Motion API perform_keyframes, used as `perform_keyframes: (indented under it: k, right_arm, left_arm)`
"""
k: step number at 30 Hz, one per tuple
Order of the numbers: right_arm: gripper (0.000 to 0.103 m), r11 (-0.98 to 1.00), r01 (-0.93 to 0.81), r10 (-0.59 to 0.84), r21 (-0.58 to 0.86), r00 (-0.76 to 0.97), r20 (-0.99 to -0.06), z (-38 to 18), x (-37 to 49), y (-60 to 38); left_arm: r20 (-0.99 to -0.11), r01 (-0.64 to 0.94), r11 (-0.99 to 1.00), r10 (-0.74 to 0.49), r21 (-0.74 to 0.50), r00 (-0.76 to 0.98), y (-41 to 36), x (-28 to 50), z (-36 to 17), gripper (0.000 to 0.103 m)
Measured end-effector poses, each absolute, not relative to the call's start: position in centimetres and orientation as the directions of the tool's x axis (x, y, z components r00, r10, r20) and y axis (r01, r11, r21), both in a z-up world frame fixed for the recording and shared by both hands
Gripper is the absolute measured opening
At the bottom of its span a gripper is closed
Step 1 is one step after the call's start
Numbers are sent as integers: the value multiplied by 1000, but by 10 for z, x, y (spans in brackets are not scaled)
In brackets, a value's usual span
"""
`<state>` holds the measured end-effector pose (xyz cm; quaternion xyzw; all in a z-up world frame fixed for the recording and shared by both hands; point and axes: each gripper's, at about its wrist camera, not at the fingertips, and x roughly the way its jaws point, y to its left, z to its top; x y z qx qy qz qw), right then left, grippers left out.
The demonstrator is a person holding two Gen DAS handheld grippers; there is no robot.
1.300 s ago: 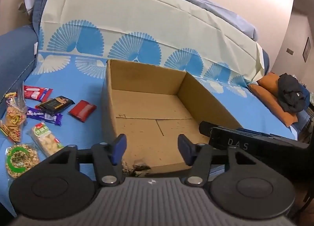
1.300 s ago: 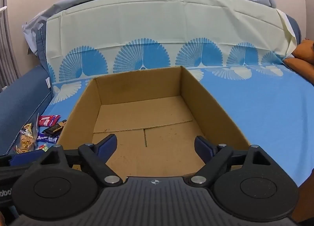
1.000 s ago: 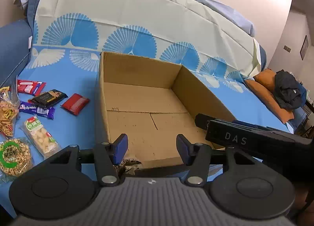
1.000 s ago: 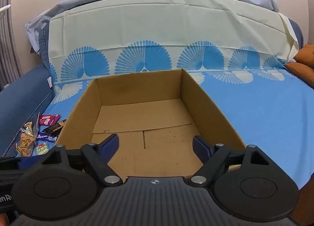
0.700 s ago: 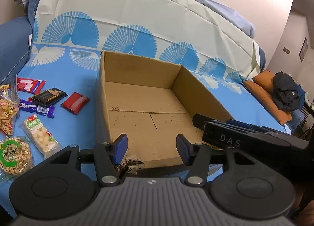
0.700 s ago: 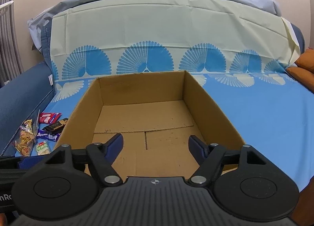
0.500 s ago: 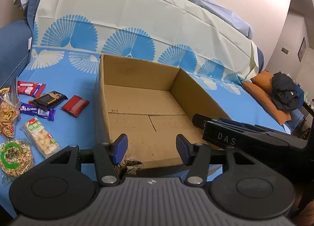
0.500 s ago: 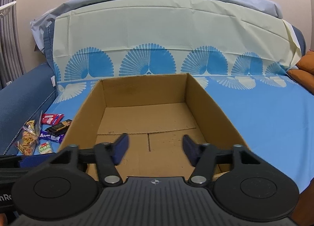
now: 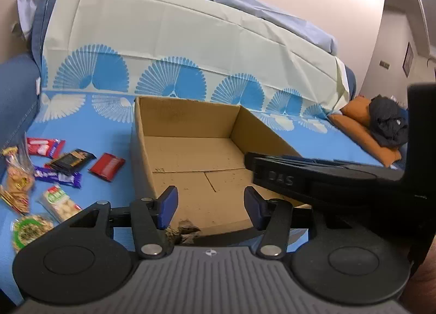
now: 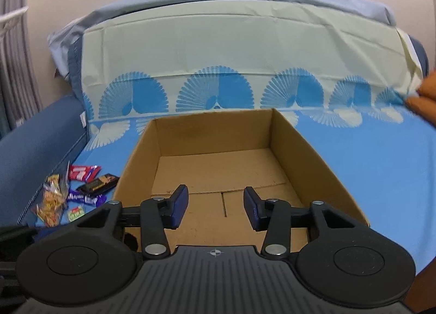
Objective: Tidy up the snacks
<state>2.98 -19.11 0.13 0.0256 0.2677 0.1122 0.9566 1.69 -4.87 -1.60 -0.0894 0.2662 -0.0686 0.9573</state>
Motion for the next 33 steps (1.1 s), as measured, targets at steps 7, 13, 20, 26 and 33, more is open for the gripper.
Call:
perform_keyframes:
  k: [7, 13, 20, 26, 33]
  right_arm:
    - [47, 956, -217, 285, 196, 836, -469, 19, 26, -183]
    - [53, 949, -204, 297, 241, 836, -461, 22, 25, -181]
    - [59, 950, -250, 309, 186, 826, -470, 23, 23, -162]
    - [59, 935, -301, 353, 185, 803, -480, 20, 22, -147]
    - [58, 927, -345, 372, 149, 785, -495, 16, 19, -127]
  left_arm:
    - [-494, 106, 981, -173, -161, 852, -41, 9, 13, 58]
    - [-489, 117, 982, -174, -145, 855, -24, 6, 15, 58]
    - [-510, 60, 985, -137, -164, 849, 20, 9, -17, 58]
    - [-551, -43, 980, -74, -196, 831, 64, 13, -41, 58]
    - [-589, -132, 979, 16, -155, 808, 83, 12, -65, 58]
